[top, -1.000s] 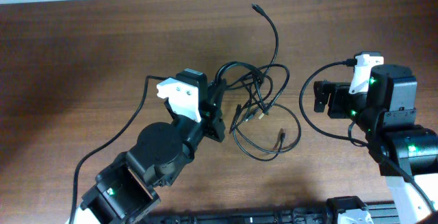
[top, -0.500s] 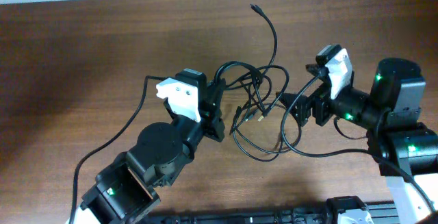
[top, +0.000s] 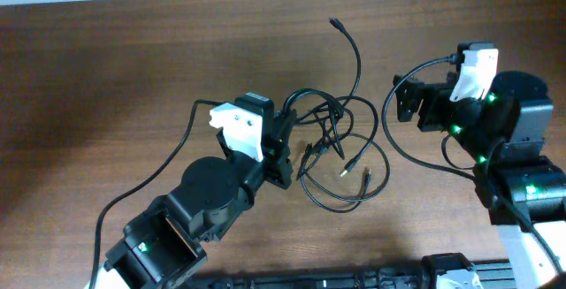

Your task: Untangle cables

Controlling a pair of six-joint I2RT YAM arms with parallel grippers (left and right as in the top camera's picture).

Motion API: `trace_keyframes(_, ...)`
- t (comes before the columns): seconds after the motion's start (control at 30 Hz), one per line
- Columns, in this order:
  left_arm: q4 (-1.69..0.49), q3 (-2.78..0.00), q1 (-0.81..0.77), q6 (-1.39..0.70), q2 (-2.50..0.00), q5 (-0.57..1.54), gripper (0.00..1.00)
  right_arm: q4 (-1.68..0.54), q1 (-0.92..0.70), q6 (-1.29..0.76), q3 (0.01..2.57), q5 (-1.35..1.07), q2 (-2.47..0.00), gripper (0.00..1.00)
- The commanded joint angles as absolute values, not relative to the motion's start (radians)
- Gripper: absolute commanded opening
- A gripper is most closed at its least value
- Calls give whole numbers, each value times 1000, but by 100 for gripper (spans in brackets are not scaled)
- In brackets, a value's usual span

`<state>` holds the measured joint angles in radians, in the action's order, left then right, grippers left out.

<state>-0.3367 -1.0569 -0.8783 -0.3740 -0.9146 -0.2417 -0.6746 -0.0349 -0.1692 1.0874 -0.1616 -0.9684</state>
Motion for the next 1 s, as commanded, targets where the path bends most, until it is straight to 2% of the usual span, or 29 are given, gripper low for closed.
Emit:
trace_keyframes(0.0, -324, -1074, -876, -373, -908, -255, 0, -782, -32, -192, 1083, -100, -1004, 98)
trace_keyframes(0.13, -333, -1074, -876, -577, -908, -459, 0, -873, -32, -124, 1083, -219, -1009, 98)
trace_keyframes(0.23, -332, -1074, -876, -833, -908, -564, 0, -875, -32, 30, 1083, -522, -1009, 98)
trace_keyframes(0.37, -331, -1074, -876, -1069, -908, -569, 0, -875, -32, 255, 1083, -867, -1009, 98)
trace_keyframes(0.47, -324, -1074, -876, -1081, -908, -558, 0, -871, -32, 284, 1083, -986, -1009, 98)
trace_keyframes(0.97, -197, -1074, -876, -1085, -910, -368, 0, -829, -33, 285, 1083, -1013, -1011, 98)
